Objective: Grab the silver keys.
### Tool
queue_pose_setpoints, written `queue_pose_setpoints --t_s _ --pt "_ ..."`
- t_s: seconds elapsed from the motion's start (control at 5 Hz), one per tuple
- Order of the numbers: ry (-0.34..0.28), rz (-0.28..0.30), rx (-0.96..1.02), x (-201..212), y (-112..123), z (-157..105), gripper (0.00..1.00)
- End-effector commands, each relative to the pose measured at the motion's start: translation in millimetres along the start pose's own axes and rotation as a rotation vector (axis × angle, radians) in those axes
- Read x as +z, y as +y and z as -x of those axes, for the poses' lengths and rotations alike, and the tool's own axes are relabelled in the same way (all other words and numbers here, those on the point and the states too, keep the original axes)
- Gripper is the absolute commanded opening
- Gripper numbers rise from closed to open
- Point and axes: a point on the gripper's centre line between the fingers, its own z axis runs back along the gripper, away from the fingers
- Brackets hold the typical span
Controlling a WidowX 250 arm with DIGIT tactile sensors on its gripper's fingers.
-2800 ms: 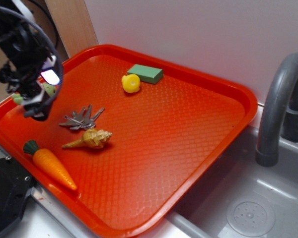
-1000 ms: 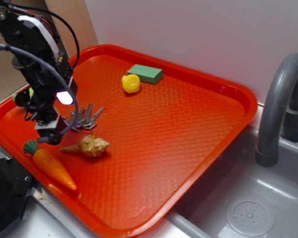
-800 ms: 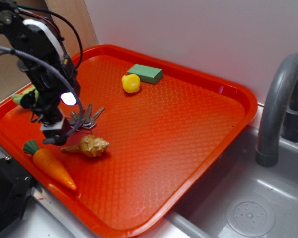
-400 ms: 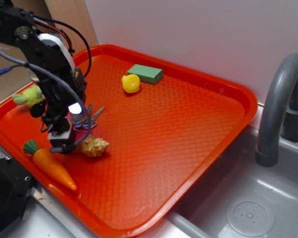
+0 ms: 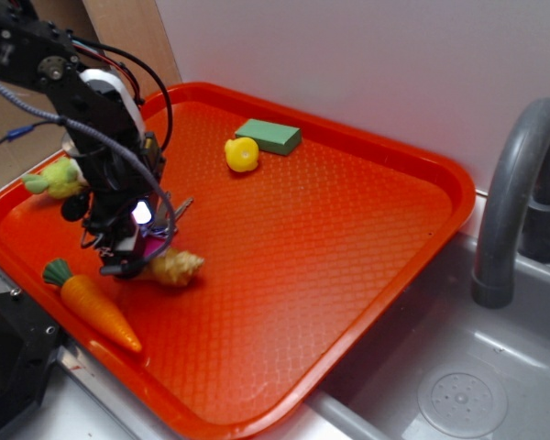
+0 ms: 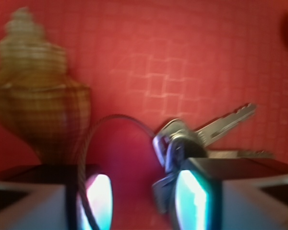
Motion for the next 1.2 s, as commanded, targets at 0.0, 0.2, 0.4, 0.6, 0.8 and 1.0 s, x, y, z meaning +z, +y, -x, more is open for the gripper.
queue_pose_setpoints --t_s 0.0,0.2,0.4,0.6,0.8,1.0 --pt "-0.01 -0.025 0.028 8.6 7.6 -8.3 0.0" --pt "0.022 -0.058 0.16 54.2 5.3 -12.5 0.0" --pt "0.071 -0.069 0.406 106.6 -6.7 -30.3 0.0" --pt "0.09 0.164 0.661 160.1 1.3 -38.9 0.0" --pt "0.082 0.319 0.91 200.0 27.3 -36.0 0.0" --pt "0.087 0.314 1.056 196.4 39.3 -31.0 0.0"
